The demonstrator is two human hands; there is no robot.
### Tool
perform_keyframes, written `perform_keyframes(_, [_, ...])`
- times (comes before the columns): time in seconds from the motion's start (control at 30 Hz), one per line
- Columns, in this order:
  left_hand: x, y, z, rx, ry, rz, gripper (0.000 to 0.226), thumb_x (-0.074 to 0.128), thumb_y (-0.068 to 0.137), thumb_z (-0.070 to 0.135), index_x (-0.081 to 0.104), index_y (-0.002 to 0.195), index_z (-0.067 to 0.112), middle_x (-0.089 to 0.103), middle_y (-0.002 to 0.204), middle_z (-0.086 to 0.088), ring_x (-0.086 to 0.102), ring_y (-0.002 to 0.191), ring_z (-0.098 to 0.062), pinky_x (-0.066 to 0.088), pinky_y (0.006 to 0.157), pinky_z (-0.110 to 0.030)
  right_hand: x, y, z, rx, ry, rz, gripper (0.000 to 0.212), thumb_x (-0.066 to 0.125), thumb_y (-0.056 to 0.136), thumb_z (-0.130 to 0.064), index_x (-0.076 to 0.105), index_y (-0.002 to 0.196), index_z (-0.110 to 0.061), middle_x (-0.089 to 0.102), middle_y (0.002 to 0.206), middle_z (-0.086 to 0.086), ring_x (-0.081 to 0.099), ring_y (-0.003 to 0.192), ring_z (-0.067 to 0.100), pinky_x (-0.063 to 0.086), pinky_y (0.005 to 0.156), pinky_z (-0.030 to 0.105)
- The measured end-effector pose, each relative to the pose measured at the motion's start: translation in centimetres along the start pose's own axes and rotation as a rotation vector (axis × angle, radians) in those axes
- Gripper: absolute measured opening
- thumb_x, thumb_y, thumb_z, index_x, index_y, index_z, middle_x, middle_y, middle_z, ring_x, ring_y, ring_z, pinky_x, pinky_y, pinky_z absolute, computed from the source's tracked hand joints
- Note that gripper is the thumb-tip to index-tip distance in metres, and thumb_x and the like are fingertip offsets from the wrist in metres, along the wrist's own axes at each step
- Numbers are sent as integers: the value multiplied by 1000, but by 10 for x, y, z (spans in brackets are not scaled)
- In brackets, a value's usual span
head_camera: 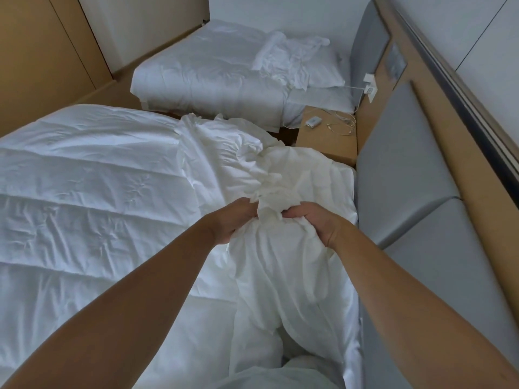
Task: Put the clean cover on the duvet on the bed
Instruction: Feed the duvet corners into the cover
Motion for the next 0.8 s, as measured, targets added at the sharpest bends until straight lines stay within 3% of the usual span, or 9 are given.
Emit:
perform_keyframes(0.13, [-1,-5,-16,-54,-132,-124,64,77,76,31,63,134,9,64,134,-19,64,119,-32,52,101,-44,2,2,-5,-48,-52,90,20,64,91,-15,84,88,-18,78,97,9,76,85,21,58,65,25])
perform_keyframes(0.27, [-5,-14,-23,-133,-93,-317,44,77,76,7,75,118,16,71,123,-13,68,115,-30,57,92,-40,4,6,5,-3,-18,93,19,63,88,-14,81,94,-11,75,99,14,75,87,27,58,68,31])
perform_keyframes(0.33, [-4,-18,-27,-184,3,-396,44,73,75,-2,76,115,16,72,121,-12,69,114,-30,57,91,-39,5,7,10,25,-6,86,21,62,86,-14,83,90,-12,76,96,13,75,84,26,59,66,30])
perform_keyframes(0.43, [-6,-11,-27,-168,157,-277,51,70,74,-6,70,123,9,69,125,-18,67,116,-35,56,97,-45,5,5,13,64,25,68,26,57,91,-13,83,93,-12,76,101,13,75,87,25,60,69,30])
perform_keyframes(0.53, [-9,-2,-21,-58,107,-116,37,70,78,2,73,114,6,73,110,-16,70,103,-32,57,91,-41,-3,-2,11,85,-274,76,25,59,100,-17,75,116,-7,69,124,18,69,109,28,58,86,28])
perform_keyframes(0.63, [-12,5,-18,-5,123,6,30,73,72,14,76,102,10,73,92,-5,68,88,-22,54,81,-35,4,-9,20,231,-231,-120,14,75,89,-25,82,102,-25,76,112,7,74,99,22,61,77,33])
perform_keyframes(0.7, [-8,10,-18,-14,162,22,36,74,71,15,75,107,8,74,93,-6,70,88,-23,56,80,-38,6,-8,22,237,-236,-214,22,80,85,-19,81,105,-26,75,115,7,72,105,24,60,81,36])
perform_keyframes(0.8, [-4,12,-20,-72,128,-10,39,76,71,16,74,110,9,75,93,-6,72,85,-22,58,72,-35,6,0,20,146,-205,-218,30,79,81,-18,79,110,-26,73,120,8,70,111,25,58,85,36])
Point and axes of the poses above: each hand's wrist, its own y-axis towards the middle knuckle, its own x-axis out of the palm, z = x × y, the point moved 6 cm from there along y, towards the middle knuckle
